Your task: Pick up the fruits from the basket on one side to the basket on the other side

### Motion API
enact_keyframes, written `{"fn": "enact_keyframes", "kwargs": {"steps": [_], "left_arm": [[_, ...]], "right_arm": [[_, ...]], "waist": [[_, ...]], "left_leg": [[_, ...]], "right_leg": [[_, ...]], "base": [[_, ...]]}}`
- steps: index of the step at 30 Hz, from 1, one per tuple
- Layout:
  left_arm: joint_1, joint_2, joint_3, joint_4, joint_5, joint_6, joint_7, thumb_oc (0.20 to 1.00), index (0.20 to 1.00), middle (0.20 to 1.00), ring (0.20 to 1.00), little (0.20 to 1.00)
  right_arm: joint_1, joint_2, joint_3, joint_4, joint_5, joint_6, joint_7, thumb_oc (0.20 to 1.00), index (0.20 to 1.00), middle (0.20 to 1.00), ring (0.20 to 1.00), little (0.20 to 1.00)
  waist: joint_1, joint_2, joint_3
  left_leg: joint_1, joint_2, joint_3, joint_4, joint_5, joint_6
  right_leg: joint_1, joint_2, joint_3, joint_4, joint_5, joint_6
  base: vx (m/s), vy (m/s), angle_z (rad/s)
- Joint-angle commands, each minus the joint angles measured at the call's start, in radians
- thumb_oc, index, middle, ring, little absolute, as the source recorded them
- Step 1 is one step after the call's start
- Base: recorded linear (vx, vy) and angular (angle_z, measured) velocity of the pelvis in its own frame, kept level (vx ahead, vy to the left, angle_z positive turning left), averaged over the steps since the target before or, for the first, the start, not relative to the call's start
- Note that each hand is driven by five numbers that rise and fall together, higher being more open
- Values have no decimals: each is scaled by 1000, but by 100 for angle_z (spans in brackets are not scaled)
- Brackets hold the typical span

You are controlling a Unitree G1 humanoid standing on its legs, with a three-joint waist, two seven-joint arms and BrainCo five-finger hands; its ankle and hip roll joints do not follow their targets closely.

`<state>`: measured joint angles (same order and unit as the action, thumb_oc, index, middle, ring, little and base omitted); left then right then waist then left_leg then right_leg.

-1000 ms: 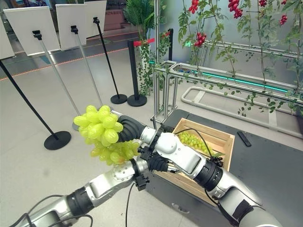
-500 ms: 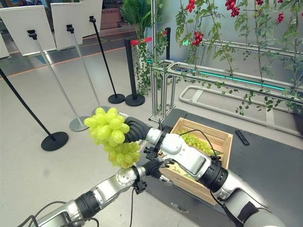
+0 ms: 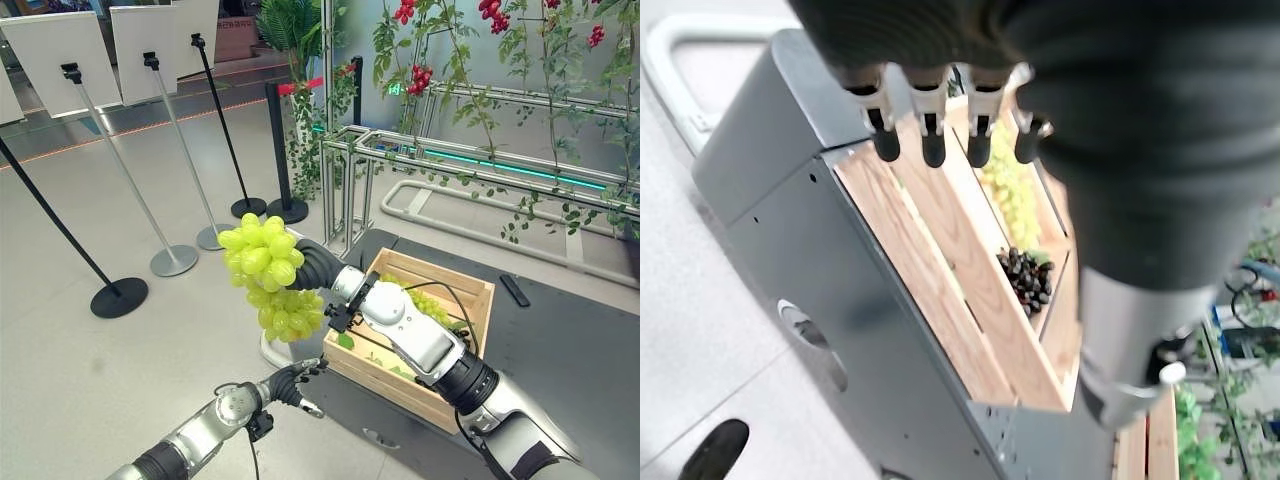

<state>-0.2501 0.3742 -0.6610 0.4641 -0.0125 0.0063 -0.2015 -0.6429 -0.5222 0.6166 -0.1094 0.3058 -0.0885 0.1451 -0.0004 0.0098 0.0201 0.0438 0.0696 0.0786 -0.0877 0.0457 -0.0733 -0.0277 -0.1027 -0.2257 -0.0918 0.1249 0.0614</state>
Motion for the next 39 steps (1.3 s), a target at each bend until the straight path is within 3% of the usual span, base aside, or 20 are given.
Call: {"fn": "enact_keyframes", "kwargs": {"steps": [1,6,10,18,25,39], "left_arm": [[-43,49,36,-33,3,-63,14,1000,1000,1000,1000,1000],[9,148,115,-201,-43,-75,4,1000,1000,1000,1000,1000],[74,271,238,-375,-51,-88,-10,1000,1000,1000,1000,1000],[61,353,353,-562,-102,-117,4,1000,1000,1000,1000,1000],[21,353,359,-633,-164,-125,8,1000,1000,1000,1000,1000],[-126,260,213,-630,-258,-122,-2,1000,1000,1000,1000,1000]], "right_arm": [[-32,10,-123,-78,2,-58,-20,200,200,200,200,200],[-7,-7,-161,-82,-12,-55,-7,200,200,200,200,200],[28,-16,-198,-80,-30,-52,15,200,200,200,200,200],[61,-14,-233,-76,-39,-44,44,200,200,200,200,200],[72,-10,-234,-75,-39,-39,60,200,200,200,200,200],[41,9,-183,-69,-23,-40,76,200,200,200,200,200]], "waist": [[37,-38,-5],[46,-35,-3],[58,-33,-5],[64,-36,-9],[59,-33,-8],[41,-33,-3]], "left_leg": [[-5,-44,-49,11,-30,52],[-5,-45,-52,11,-30,53],[-1,-45,-57,11,-30,53],[0,-48,-66,11,-30,51],[8,-52,-66,10,-36,54],[19,-54,-61,10,-41,57]], "right_leg": [[51,-28,-18,54,-63,84],[53,-30,-22,52,-62,86],[56,-30,-24,51,-63,85],[63,-32,-32,52,-66,85],[69,-34,-30,52,-69,85],[75,-36,-19,56,-72,84]], "base": [[0,0,0],[6,-1,3],[0,0,0],[4,7,3],[3,5,2],[0,0,0]]}}
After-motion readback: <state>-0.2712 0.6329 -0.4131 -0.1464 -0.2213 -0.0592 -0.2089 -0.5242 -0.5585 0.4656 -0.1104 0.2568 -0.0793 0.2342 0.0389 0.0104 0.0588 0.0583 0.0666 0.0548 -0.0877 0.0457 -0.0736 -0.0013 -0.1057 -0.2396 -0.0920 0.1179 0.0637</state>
